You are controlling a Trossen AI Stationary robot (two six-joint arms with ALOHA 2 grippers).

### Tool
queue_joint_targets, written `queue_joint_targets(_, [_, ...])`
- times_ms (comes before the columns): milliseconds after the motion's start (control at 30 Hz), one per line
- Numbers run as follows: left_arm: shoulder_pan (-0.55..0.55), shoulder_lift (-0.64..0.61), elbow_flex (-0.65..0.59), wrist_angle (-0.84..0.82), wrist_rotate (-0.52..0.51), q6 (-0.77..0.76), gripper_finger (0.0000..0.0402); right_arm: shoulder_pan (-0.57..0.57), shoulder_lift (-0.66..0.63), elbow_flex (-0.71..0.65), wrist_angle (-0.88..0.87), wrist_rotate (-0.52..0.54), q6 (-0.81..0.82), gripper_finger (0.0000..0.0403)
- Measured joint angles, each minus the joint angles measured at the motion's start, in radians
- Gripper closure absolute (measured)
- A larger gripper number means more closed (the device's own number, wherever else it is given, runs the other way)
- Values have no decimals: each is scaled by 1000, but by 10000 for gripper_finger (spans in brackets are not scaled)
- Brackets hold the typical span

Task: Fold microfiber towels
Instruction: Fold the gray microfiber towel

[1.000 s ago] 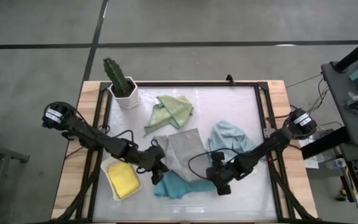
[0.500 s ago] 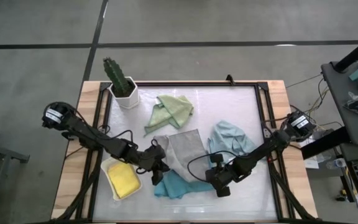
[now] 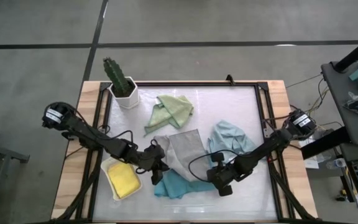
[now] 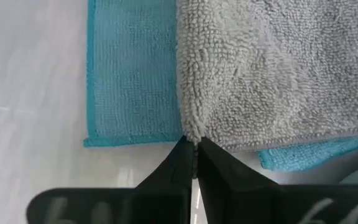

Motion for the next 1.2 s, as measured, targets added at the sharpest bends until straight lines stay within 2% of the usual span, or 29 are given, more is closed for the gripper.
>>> queue_joint_targets(600, [-111,0,7,72,3,-126,401,11,-168,1,-64,-2,-29,394])
queue_joint_targets(833, [-151,0,15,80,-25,-206,401,11,-161,0,-65,-6,98,390])
queue_joint_targets(967, [-149,0,15,80,-60,-211,401,13,-128,-1,-51,-38,124,360])
queue_joint_targets(1200, [-150,-8,15,81,-97,-211,401,15,-95,-1,-7,-14,107,253])
